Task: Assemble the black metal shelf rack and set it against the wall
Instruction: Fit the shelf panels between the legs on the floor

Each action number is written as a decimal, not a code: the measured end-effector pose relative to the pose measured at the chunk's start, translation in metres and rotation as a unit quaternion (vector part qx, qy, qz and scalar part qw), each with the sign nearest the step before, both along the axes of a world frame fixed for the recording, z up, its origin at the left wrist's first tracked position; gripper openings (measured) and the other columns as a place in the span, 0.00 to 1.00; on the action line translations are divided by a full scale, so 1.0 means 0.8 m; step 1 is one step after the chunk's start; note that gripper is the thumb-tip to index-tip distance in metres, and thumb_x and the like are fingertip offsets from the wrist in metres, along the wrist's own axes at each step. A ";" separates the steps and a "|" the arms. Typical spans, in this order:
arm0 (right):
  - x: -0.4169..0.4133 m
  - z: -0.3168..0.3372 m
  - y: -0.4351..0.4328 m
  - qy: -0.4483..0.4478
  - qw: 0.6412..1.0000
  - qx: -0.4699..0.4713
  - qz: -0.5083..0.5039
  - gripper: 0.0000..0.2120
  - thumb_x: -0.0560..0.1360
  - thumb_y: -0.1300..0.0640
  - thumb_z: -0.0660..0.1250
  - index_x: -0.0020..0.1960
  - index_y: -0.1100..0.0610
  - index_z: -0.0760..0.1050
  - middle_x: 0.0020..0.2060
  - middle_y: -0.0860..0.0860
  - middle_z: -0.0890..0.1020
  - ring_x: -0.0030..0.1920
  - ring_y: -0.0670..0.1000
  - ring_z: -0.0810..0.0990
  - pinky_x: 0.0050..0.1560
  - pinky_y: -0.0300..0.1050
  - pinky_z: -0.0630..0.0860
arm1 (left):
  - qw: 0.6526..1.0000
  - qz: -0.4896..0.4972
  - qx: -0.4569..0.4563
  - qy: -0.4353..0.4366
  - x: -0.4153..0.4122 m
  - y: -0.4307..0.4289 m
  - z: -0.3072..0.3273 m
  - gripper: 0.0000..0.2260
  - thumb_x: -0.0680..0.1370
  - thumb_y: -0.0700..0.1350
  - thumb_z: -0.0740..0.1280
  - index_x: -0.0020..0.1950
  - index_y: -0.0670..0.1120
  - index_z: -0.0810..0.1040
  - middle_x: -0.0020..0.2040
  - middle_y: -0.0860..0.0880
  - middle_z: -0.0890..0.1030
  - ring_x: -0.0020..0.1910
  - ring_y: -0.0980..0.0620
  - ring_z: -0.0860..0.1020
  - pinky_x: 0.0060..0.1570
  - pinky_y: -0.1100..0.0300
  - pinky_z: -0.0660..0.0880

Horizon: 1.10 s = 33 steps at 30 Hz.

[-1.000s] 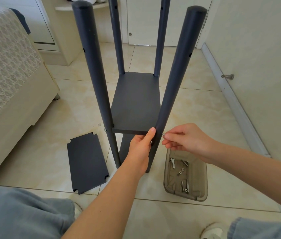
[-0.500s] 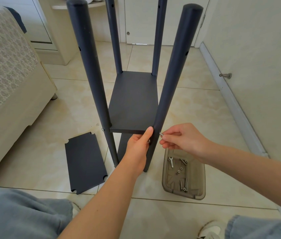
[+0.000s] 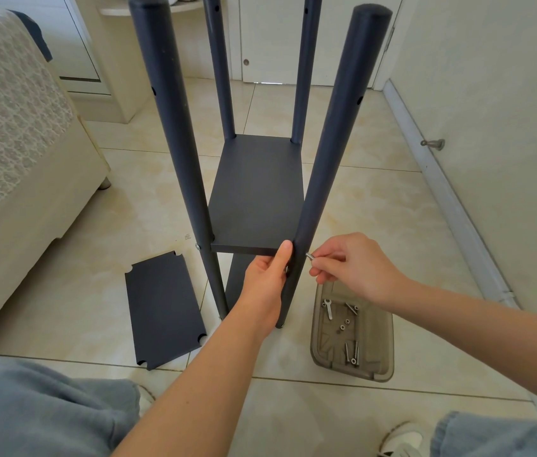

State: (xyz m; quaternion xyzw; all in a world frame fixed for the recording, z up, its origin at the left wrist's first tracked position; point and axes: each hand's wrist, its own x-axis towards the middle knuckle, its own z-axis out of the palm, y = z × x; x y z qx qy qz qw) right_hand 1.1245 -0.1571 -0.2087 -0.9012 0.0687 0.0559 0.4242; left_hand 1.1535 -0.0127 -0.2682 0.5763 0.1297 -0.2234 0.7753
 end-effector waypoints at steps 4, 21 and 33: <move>-0.001 -0.001 0.001 -0.007 1.000 0.007 -0.012 0.04 0.76 0.61 0.70 0.45 0.54 0.81 0.35 0.50 0.85 0.36 0.45 0.85 0.48 0.42 0.81 | 1.000 -0.019 -0.007 -0.005 0.001 0.001 -0.003 0.08 0.81 0.55 0.65 0.52 0.52 0.78 0.38 0.62 0.84 0.44 0.61 0.81 0.36 0.72 0.72; -0.002 -0.004 0.000 0.044 0.991 0.124 -0.020 0.07 0.79 0.63 0.65 0.47 0.55 0.81 0.37 0.51 0.86 0.39 0.48 0.85 0.42 0.38 0.81 | 0.999 -0.039 -0.003 -0.025 0.002 0.004 -0.009 0.09 0.81 0.55 0.65 0.54 0.51 0.79 0.40 0.62 0.85 0.43 0.64 0.82 0.37 0.72 0.73; 0.000 -0.005 0.001 0.043 0.997 0.068 -0.004 0.08 0.80 0.60 0.65 0.45 0.53 0.80 0.37 0.50 0.86 0.37 0.46 0.85 0.42 0.39 0.82 | 0.999 0.004 0.033 -0.030 0.000 -0.002 -0.008 0.14 0.80 0.56 0.65 0.57 0.48 0.80 0.51 0.51 0.84 0.56 0.53 0.80 0.48 0.64 0.72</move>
